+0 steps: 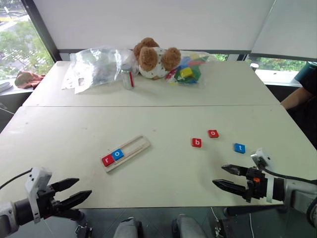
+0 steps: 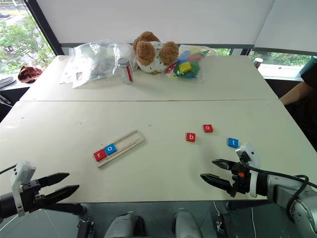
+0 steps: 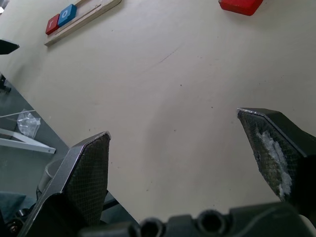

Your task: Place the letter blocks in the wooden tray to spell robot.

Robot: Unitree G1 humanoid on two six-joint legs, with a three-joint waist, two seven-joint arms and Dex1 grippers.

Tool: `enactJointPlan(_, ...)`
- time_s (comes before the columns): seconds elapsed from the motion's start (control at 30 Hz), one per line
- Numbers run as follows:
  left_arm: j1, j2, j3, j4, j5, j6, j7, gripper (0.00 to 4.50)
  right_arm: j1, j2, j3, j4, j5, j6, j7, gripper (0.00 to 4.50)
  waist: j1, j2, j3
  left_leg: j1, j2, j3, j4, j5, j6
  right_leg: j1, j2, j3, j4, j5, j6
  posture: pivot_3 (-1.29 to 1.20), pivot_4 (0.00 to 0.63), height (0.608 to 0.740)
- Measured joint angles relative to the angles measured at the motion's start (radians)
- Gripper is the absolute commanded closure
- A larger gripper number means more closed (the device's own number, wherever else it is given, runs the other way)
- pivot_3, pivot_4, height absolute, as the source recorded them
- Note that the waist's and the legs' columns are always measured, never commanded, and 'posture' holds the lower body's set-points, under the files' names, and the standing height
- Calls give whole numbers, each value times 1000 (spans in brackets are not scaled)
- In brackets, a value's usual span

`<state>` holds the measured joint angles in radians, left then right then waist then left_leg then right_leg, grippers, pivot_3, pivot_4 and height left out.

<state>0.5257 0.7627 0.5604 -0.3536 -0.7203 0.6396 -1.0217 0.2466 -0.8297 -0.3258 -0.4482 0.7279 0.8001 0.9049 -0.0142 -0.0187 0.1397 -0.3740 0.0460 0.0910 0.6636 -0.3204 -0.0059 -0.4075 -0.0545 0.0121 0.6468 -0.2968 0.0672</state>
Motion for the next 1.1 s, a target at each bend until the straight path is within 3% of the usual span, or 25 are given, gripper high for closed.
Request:
enactJointPlan(0.7,-53,-5,2,35,24,-22,2,0,-16,1,34,19,-18,-42,2,28,-1,0,0,0,-1,0,-1,0,0,0,-2,0,0,0,0,0,150,740)
enactJointPlan(0.93,-106,4,-26,91,101,-81,16,0,-31,1,40,24,-39,-48,-13,28,-1,0,0,-1,-1,0,-1,0,0,0,-2,0,0,0,0,0,150,740)
enactJointPlan(1.1,-258,109,-40,155,103,-89,-41,0,-112,-1,49,47,-51,-55,-17,28,0,0,0,-1,-2,-1,-1,0,-1,0,-2,-1,0,0,0,0,150,740)
